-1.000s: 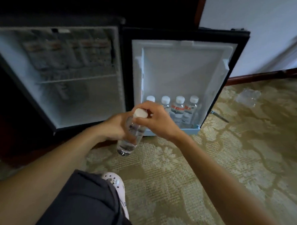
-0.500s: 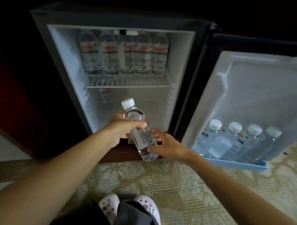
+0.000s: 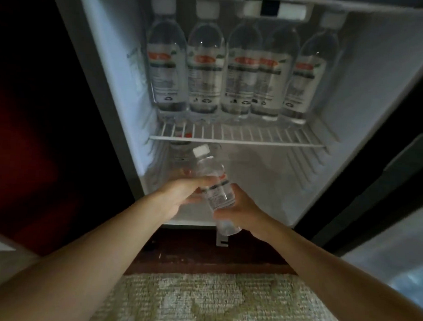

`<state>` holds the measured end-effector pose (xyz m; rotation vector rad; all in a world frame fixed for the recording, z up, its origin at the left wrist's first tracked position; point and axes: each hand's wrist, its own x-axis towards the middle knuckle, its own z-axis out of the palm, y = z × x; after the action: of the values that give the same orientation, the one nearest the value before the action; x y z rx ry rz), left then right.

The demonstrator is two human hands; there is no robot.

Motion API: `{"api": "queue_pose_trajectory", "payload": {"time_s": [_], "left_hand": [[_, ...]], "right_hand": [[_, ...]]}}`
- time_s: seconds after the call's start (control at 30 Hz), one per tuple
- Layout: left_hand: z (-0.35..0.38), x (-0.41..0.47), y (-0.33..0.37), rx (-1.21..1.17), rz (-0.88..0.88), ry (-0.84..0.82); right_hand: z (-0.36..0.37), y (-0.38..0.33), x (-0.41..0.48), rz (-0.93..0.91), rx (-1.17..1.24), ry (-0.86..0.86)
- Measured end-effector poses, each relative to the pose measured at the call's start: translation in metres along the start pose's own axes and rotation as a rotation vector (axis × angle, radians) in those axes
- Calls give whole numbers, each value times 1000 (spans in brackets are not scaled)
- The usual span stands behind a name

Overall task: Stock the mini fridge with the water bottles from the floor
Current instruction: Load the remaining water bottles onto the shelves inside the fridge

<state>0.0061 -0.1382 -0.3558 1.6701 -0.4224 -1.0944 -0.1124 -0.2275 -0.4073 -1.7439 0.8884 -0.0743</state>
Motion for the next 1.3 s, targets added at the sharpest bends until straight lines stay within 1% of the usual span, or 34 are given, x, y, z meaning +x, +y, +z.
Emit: {"api": "queue_pose_trajectory", "payload": {"time_s": [0.1, 0.17, 0.27, 0.33, 0.47, 0.57, 0.7, 0.77, 0.87, 0.93, 1.0, 1.1, 1.17, 1.3], "left_hand": [[-7, 29, 0, -95, 11, 129], [-10, 48, -2, -160, 5, 203], [-10, 71, -9, -92, 37, 268], [-11, 82, -13, -83, 78, 265], [-16, 98, -23, -13, 92, 262], [-16, 111, -26, -105, 134, 259], [-9, 114, -26, -84, 239, 281], [-9, 115, -28, -83, 238, 270], [-11, 117, -30, -20, 212, 244], [-10, 116, -28, -5, 227, 264], [-7, 114, -25, -35, 234, 244], [-2, 109, -22, -84, 233, 223], [-3, 103, -21, -82, 255, 213], [-5, 93, -23, -113, 298, 217]], "right_hand": [[-1, -7, 34, 21, 47, 26], [1, -9, 58, -12, 96, 41], [4, -10, 91, -82, 227, 75], [5, -13, 106, -112, 267, 105], [12, -15, 134, -181, 369, 138], [19, -14, 153, -193, 435, 175], [23, -13, 173, -112, 324, 163], [23, -14, 183, -105, 324, 218], [24, -22, 190, -115, 463, 290], [25, -24, 191, -119, 592, 303], [27, -23, 195, -104, 643, 298], [27, -21, 194, -90, 652, 274], [24, -20, 193, -90, 613, 246], [20, -20, 187, -142, 344, 221]]}}
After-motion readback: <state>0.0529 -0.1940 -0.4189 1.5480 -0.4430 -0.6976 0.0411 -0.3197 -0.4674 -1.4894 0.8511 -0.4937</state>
